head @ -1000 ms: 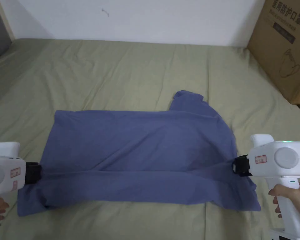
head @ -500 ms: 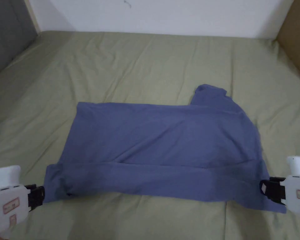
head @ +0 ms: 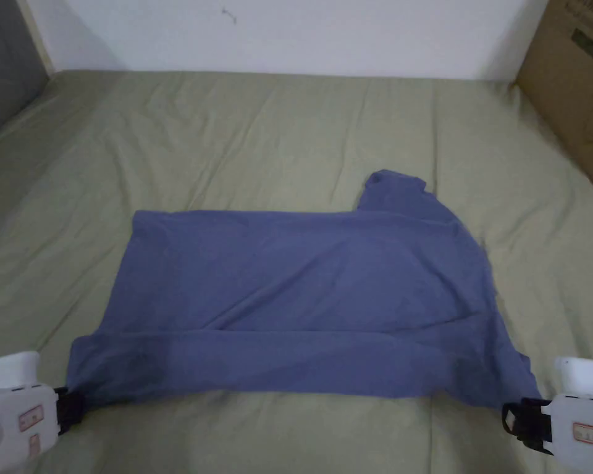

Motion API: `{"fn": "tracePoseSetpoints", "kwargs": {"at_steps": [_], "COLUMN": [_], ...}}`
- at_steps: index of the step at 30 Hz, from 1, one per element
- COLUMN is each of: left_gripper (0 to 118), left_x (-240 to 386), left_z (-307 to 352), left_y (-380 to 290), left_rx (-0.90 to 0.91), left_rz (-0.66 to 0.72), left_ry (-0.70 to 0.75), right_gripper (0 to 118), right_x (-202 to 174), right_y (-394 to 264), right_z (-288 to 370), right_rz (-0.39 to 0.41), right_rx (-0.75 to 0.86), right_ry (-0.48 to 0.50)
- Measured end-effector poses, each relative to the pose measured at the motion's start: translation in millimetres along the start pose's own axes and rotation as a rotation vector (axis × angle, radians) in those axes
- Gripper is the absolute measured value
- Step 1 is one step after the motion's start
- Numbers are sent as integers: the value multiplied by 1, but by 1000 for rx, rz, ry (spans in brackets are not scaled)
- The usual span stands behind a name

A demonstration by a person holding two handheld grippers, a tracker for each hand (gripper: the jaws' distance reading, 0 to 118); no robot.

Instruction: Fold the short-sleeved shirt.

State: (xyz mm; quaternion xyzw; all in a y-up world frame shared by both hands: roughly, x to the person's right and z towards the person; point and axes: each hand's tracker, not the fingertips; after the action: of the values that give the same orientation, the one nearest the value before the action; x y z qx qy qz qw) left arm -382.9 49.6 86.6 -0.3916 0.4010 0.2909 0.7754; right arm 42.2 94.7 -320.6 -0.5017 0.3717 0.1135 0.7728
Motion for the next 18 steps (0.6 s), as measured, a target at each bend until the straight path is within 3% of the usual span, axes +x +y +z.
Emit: {"fn": "tracePoseSetpoints", "kwargs": {"at_steps": [1, 3, 4, 8, 9, 11, 13, 18], "left_gripper": [7, 7, 7, 7, 7, 7, 7, 6], "left_x": [1, 4, 10, 10, 9, 7, 10, 3], "left_z": [1, -2, 2, 1, 0, -1, 6, 18], "left_y": [2, 5, 4, 6, 6, 7, 5, 10], "left_rx": [7, -7, -14, -12, -14, -14, -19, -1], "left_rz": [-3, -55, -81, -97, -98, -102, -110, -137], "left_ry": [-32, 8, 17, 22, 23, 25, 28, 24], "right_gripper": [10, 63, 73, 72, 67, 3, 3, 3], "right_x": [-1, 2, 5, 26, 27, 16, 3, 20], "right_y": [1, 5, 10, 27, 30, 29, 25, 33], "right_z": [0, -2, -4, -22, -32, -55, -57, -24], "right_rz": [12, 18, -10, -161, -157, -30, 8, -59], "right_rx": [-3, 32, 53, 74, 47, -38, -30, 21], "right_ry": [-15, -72, -90, -49, -45, -80, -127, -68]}}
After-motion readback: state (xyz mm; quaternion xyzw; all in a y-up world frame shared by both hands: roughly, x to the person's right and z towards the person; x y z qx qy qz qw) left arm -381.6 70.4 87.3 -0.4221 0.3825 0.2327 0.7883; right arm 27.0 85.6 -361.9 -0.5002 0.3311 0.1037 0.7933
